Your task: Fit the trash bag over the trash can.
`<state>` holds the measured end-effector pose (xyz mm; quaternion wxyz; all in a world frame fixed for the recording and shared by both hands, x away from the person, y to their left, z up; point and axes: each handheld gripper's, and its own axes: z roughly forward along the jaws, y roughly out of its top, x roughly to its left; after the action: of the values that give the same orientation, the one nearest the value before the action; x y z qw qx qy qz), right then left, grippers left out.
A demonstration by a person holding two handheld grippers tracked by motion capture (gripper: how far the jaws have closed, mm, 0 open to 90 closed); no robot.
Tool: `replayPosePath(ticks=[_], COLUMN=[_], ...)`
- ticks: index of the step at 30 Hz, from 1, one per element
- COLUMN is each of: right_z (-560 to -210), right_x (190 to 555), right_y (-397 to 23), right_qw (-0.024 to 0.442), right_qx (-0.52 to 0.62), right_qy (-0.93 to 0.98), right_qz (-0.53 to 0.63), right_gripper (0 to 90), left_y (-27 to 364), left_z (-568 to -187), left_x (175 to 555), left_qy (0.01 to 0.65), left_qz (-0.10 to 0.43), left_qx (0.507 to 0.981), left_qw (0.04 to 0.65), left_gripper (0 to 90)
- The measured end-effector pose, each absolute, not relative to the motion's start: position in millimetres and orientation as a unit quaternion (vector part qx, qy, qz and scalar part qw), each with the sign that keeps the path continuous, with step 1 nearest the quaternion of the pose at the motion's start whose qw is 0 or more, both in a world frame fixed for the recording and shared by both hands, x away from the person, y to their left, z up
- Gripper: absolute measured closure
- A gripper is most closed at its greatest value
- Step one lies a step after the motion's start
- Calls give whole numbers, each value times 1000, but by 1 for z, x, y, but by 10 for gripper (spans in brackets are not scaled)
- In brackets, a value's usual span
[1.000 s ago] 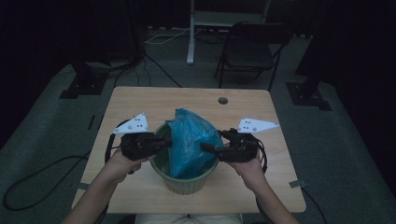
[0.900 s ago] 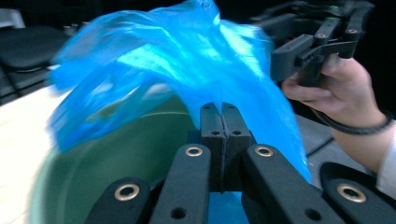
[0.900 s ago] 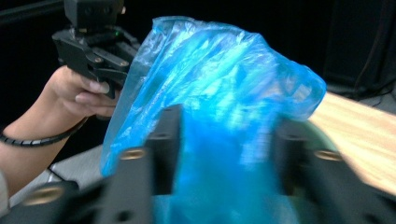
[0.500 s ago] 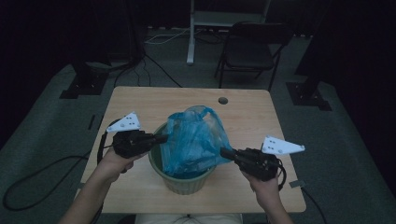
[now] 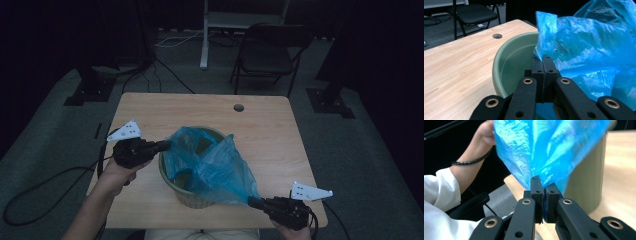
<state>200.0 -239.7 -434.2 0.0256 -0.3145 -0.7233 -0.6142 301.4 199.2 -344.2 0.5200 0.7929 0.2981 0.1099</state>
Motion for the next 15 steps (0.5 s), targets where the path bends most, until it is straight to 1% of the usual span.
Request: replayPosePath(ticks=[2,4,5,6,7,9,11,13,14,15], right_z=[-442,-446,-448,-448,-449,-451,-450,-450,-444,-439], right_x=[202,202,203,203,205,208,211,211,213,214], right_y=[-240,-240,-241,-241,-243,-249,-261,-261,-274,-278], right_qw=[42,46,48,48,46,41,28,28,8,1], right_qx=[-319,-324,-326,-326,-330,-344,-366,-366,-381,-389], right_qy=[-725,-726,-725,-725,-724,-718,-710,-710,-703,-698], right_qz=[-609,-605,-604,-604,-604,-604,-601,-601,-600,-601], right_gripper=[846,831,794,794,767,683,621,621,594,573], left_y=[195,195,195,195,195,197,200,202,203,201], left_z=[-347,-348,-349,-349,-349,-349,-348,-348,-349,-349], left_x=[299,301,301,301,301,301,302,303,303,302], left_qy=[294,298,298,298,299,301,309,308,306,305], left_qz=[123,113,112,112,108,109,109,105,92,89], left_qx=[796,795,794,794,792,790,783,780,777,777], left_qw=[514,517,517,517,522,524,529,534,543,543], left_gripper=[900,900,900,900,900,900,900,900,900,900])
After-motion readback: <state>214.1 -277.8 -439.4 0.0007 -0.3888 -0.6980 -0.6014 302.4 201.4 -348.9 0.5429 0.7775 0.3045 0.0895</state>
